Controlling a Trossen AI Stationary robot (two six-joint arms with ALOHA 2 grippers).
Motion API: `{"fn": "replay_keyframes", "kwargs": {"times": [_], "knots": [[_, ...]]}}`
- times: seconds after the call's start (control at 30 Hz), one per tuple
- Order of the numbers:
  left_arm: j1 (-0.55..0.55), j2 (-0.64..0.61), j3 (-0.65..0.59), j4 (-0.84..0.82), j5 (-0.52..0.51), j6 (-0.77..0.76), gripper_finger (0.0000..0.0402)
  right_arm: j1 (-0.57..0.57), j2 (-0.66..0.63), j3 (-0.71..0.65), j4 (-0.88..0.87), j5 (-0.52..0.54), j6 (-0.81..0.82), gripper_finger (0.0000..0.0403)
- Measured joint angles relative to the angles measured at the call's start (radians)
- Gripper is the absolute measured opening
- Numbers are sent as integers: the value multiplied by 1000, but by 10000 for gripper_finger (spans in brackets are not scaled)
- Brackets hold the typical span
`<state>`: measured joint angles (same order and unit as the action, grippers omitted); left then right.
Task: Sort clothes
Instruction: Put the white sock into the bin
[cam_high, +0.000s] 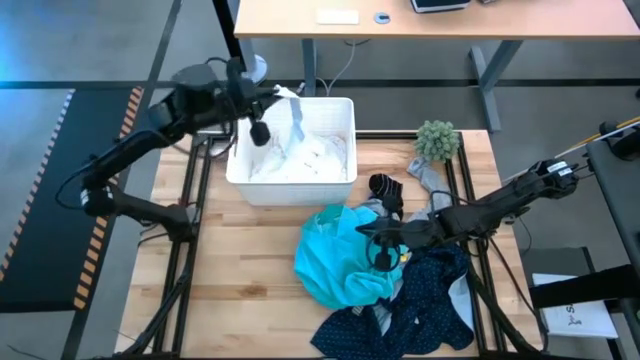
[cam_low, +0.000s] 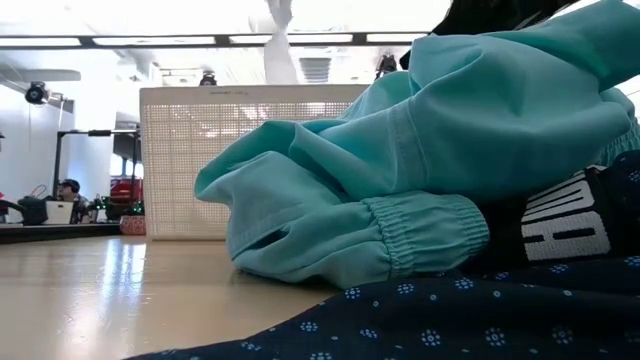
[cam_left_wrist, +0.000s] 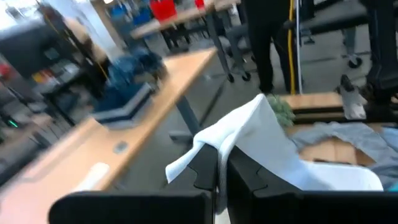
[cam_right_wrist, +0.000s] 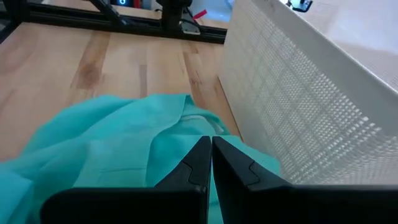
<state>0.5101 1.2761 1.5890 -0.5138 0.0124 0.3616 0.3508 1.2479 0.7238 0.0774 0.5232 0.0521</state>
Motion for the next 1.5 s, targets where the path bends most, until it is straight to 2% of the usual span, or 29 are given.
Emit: {"fn": "replay_keyframes", "kwargs": {"times": [0.1, 0.6, 1.17, 1.37, 1.5], "knots": [[38, 47, 0, -14, 57, -24, 0, 0, 16, 0, 13, -1, 0, 0], [51, 272, -1, -259, 59, -5, 0, 2, 20, 0, 12, 0, 55, 0], [51, 573, -2, -322, 59, 22, 1, 7, 20, 0, 11, -3, 80, 0], [51, 650, -2, -347, 66, 9, 19, 7, 20, 0, 11, -3, 80, 0], [48, 677, -2, -350, 69, -2, 46, 7, 20, 0, 14, -3, 80, 0]]}}
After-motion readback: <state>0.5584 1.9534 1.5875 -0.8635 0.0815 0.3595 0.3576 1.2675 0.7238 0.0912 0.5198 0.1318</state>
